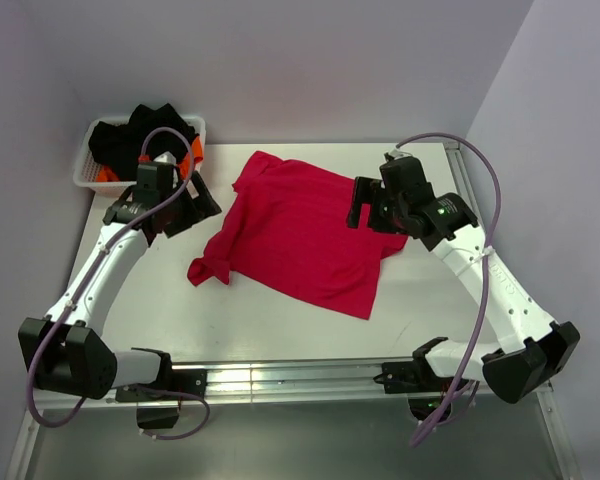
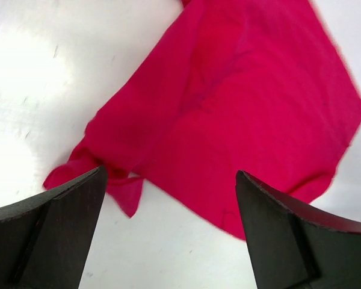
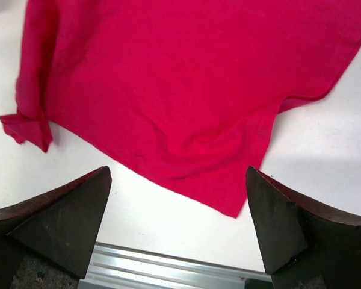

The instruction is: Fold and stack the t-shirts

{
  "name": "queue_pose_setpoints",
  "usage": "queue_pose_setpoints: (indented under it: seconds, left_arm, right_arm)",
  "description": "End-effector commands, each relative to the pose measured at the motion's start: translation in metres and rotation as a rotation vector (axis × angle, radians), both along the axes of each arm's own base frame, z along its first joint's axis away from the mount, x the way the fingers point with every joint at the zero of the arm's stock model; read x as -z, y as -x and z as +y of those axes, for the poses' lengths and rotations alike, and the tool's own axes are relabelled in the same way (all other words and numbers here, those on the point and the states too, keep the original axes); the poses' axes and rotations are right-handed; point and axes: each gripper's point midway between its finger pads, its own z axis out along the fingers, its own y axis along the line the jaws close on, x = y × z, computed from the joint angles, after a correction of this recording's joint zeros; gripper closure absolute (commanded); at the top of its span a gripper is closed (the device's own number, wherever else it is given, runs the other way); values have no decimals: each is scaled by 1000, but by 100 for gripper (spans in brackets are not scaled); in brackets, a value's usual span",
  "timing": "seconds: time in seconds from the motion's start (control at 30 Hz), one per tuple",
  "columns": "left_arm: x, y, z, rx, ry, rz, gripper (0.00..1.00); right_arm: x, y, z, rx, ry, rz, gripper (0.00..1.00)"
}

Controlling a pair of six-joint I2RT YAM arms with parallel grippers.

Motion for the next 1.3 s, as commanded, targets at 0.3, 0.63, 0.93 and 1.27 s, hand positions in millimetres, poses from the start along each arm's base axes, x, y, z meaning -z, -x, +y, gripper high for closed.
queue_pose_setpoints:
  seconds: [0.3, 0.63, 0.93, 1.27]
  left_arm:
    - [84, 93, 23, -63, -70, 251, 8]
    - [117, 104, 12, -174, 3, 372, 14]
    - [147, 84, 13, -225, -13, 403, 19]
    - [78, 51, 9, -270, 60, 220, 19]
  right_arm:
    - [95, 75, -29, -33, 129, 322, 0]
    - [118, 103, -32, -17, 104, 414, 0]
    - [115, 96, -27, -22, 101, 426, 0]
    - [120, 96, -33, -29, 143, 436, 0]
